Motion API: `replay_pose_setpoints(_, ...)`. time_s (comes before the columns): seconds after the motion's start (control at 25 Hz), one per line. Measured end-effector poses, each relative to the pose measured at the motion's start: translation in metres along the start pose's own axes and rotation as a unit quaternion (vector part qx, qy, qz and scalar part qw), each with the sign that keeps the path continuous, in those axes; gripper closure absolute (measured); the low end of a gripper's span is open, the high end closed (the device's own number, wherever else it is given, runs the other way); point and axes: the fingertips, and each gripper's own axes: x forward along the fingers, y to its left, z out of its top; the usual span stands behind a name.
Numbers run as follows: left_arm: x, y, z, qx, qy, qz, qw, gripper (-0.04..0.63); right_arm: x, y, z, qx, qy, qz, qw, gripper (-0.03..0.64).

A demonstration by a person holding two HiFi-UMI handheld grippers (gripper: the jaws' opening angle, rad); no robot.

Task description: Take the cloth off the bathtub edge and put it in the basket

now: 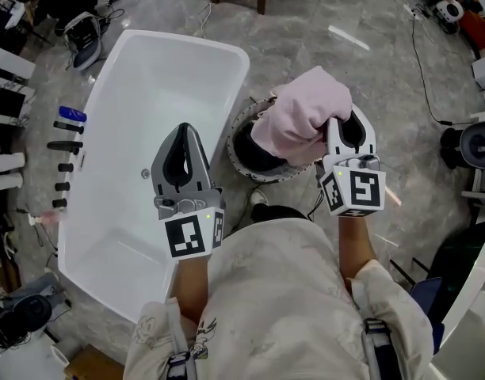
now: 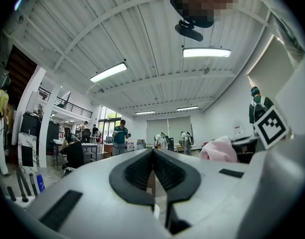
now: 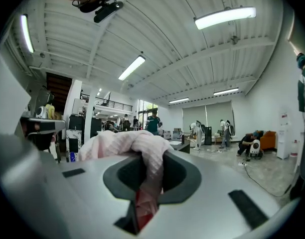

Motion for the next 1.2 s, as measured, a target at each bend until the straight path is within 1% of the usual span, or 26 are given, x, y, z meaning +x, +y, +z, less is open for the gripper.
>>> replay_pose_setpoints(0.16,-0.003,-0.002,0.000,0.006,0.005,0.006,1.0000,0.592,0.007,0.006,-0.048,0.011,0.056,0.015,0.998,0.580)
replay_pose_setpoints(0.28,-0.004,0.001,0.001,0.010,0.008,0.013,0.9998,0.592,0.016,0.013,-0.093,0.020,0.104,0.026,0.994,0.578)
replay_pose_setpoints(0.44,-0.007,0.006,0.001,0.017,0.010,0.023,0.9995,0.592,0.023,0.030,-0.157,-0.007,0.167,0.041,0.985,0.580)
replay_pose_setpoints(0.52,-0.009,0.008,-0.001,0.019,0.011,0.027,0.9994,0.592,0.024,0.040,-0.191,-0.010,0.200,0.050,0.978,0.580)
replay_pose_setpoints(0.64,-0.009,0.008,-0.004,0.021,0.014,0.030,0.9992,0.592,0.024,0.046,-0.243,0.002,0.253,0.052,0.966,0.578)
replay_pose_setpoints(0.8,-0.007,0.002,-0.006,0.026,0.014,0.030,0.9991,0.592,0.024,0.045,-0.301,0.015,0.317,0.053,0.947,0.578)
replay_pose_setpoints(0.96,-0.005,-0.001,-0.005,0.031,0.015,0.033,0.9989,0.592,0.024,0.042,-0.338,0.021,0.362,0.053,0.931,0.578)
replay_pose_setpoints(1.12,-0.004,-0.001,-0.005,0.033,0.014,0.038,0.9986,0.592,0.026,0.045,-0.365,0.013,0.392,0.060,0.918,0.578)
replay_pose_setpoints(1.2,-0.002,-0.003,-0.005,0.032,0.013,0.040,0.9986,0.592,0.027,0.045,-0.372,0.010,0.401,0.064,0.914,0.578)
